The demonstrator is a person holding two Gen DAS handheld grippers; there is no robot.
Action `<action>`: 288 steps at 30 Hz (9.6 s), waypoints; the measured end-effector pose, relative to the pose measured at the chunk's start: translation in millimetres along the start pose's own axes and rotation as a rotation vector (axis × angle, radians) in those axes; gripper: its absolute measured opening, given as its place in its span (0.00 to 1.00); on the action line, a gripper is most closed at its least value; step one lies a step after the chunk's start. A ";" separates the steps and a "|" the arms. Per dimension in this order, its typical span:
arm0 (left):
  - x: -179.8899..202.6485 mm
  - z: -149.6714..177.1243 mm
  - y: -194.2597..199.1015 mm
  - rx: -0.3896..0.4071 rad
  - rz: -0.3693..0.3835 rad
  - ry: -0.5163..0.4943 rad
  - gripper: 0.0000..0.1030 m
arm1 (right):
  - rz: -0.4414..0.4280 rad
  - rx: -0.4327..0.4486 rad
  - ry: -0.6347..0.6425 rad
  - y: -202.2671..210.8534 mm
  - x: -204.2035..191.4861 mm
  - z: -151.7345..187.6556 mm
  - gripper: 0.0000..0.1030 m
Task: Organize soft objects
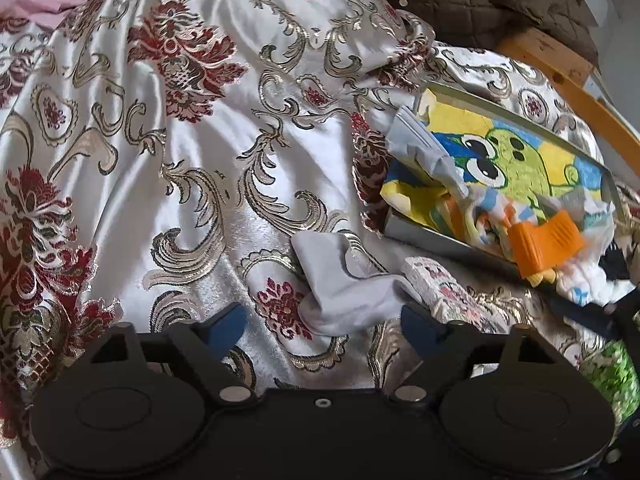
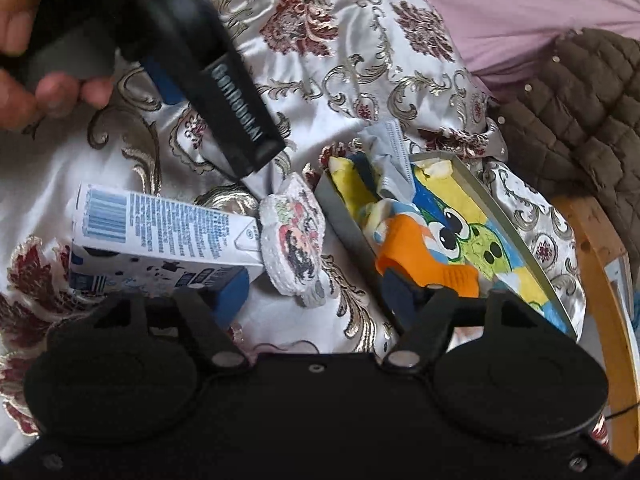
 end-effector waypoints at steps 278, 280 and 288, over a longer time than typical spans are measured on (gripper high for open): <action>148.3 196.2 198.9 0.284 -0.309 -0.146 0.99 | 0.194 -0.087 -0.840 223.8 62.1 196.1 0.99; 147.4 200.6 197.4 0.281 -0.307 -0.144 0.99 | 0.194 -0.087 -0.840 223.7 62.2 195.9 0.99; 147.2 202.1 196.2 0.278 -0.306 -0.144 0.99 | 0.194 -0.087 -0.840 224.2 62.2 196.9 0.99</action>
Point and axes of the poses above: each gripper's, at about its wrist camera, not at the fingertips, and y roughly against the way its jaws point, x to its right, z to its underside, the point moved 3 cm from there along -y, roughly the way its jaws point, and after that the axes turned 7 degrees about z, right-handed, at the moved point
